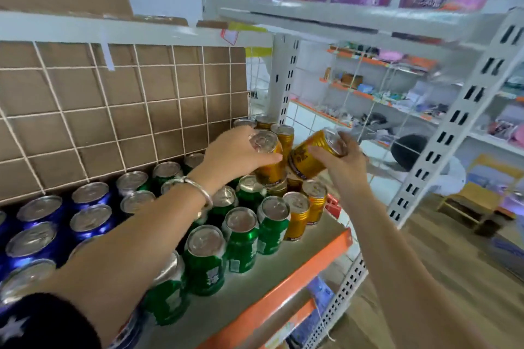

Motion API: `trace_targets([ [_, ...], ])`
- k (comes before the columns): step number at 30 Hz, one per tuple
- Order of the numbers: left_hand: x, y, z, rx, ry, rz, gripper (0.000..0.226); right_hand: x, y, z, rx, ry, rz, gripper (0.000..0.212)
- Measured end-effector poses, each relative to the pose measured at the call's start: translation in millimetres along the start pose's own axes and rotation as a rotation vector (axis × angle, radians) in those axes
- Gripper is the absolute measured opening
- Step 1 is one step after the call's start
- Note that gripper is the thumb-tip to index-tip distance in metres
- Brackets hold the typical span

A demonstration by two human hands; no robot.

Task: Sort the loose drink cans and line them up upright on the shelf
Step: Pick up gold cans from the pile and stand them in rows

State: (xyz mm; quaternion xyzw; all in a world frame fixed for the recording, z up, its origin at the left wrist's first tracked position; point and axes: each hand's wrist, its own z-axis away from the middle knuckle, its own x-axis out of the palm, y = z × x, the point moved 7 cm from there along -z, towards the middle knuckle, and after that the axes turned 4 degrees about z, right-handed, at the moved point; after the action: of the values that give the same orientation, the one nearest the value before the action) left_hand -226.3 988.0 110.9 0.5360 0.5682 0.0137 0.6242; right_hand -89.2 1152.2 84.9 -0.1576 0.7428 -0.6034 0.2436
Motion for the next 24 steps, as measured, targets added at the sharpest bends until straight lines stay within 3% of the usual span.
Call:
trace_targets([
  [5,27.2,6.3,-37.0,0.006,-0.003,-0.128,0.052,24.8,0.0,-54.4,-0.102,-0.339,0.298,0.09],
  [9,47.2,0.0,-51.0,-0.022,-0.068,-0.123,0.063,39.2,25.9,-81.8,-0.069,-0.536,0.36,0.091],
  [14,66.7,-17.5,-46.4,-0.11,-0.023,-0.151,0.087,46.1,56.5,-100.3,-0.05,-0.537,0.384,0.076],
  [24,69.4,-20.5,-36.6,-0.118,0.107,-0.092,0.084,43.1,60.1,-93.9,-0.091,-0.506,0.223,0.087],
])
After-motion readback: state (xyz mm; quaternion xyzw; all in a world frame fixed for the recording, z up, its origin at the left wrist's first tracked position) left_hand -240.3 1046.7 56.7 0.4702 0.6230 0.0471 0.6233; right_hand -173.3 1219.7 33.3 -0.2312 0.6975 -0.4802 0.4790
